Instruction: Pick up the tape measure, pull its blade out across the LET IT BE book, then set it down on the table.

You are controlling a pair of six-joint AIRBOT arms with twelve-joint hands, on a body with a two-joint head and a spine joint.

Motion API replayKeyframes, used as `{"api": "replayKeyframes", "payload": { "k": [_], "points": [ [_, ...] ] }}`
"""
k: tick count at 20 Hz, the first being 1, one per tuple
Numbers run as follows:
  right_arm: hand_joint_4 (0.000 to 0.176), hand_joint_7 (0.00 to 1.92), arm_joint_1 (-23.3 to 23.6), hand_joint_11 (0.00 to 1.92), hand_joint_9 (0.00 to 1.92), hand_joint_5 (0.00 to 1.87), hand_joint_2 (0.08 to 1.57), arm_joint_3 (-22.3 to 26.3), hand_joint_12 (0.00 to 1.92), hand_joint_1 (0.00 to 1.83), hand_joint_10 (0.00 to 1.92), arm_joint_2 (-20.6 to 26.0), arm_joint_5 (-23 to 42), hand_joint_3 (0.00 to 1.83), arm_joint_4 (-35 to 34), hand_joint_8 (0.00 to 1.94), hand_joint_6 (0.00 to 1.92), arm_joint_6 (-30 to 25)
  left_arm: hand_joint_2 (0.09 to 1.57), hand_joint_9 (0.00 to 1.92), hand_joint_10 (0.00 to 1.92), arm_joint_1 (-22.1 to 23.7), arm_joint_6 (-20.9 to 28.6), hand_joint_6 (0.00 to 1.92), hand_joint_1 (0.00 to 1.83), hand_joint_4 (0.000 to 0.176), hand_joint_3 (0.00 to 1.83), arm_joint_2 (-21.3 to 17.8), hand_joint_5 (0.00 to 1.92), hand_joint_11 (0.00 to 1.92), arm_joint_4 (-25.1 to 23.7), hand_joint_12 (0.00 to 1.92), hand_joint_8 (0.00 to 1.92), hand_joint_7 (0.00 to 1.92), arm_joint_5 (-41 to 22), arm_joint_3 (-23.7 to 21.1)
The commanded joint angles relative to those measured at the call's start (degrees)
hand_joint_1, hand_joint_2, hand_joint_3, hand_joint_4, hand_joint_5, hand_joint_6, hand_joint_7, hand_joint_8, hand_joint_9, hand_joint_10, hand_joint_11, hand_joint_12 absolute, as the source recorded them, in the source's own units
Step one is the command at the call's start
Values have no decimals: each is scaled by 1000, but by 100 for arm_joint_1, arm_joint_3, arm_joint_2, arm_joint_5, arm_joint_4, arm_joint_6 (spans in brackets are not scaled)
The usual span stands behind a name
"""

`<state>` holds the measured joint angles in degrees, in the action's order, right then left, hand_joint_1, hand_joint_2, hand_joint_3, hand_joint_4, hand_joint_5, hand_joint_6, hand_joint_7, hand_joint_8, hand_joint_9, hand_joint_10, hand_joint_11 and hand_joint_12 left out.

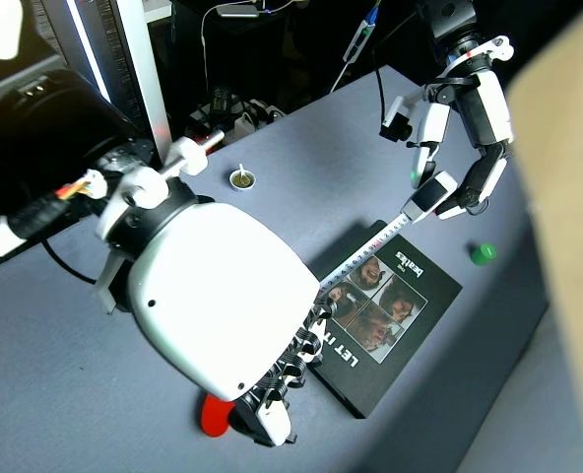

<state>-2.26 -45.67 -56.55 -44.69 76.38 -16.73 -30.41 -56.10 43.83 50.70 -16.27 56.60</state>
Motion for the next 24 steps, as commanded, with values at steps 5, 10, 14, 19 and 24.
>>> {"api": "replayKeyframes", "payload": {
  "k": [5,10,14,19,24],
  "points": [
    [5,1148,108,756,1200,981,1081,-86,1165,1233,56,243,-89,0,479,739,959,176,1123,882,1338,28,-1,792,1375,0,1,-39,958,875,-39,1216,1078,946,-592,50],
    [6,1145,104,752,1199,983,1081,-144,1161,1233,56,341,-30,0,463,745,955,226,1144,862,1397,23,8,848,1371,0,1,-40,876,848,-45,1230,1101,931,-591,51],
    [13,1142,176,741,1203,990,1081,-230,1153,1233,57,423,25,0,251,739,955,327,1143,863,1391,14,8,865,1371,0,0,-40,868,855,-69,1233,1080,947,-588,50],
    [0,1152,212,738,1187,975,1082,-288,1163,1236,51,516,92,0,243,751,948,345,1120,897,1327,3,8,830,1376,0,0,-39,934,881,-107,1217,1013,980,-587,43],
    [7,1165,206,738,1198,1002,1073,-287,1150,1237,56,533,171,0,163,709,930,347,1124,885,1340,4,23,811,1374,0,0,-36,945,882,-125,1221,1068,952,-560,45]
  ]
}}
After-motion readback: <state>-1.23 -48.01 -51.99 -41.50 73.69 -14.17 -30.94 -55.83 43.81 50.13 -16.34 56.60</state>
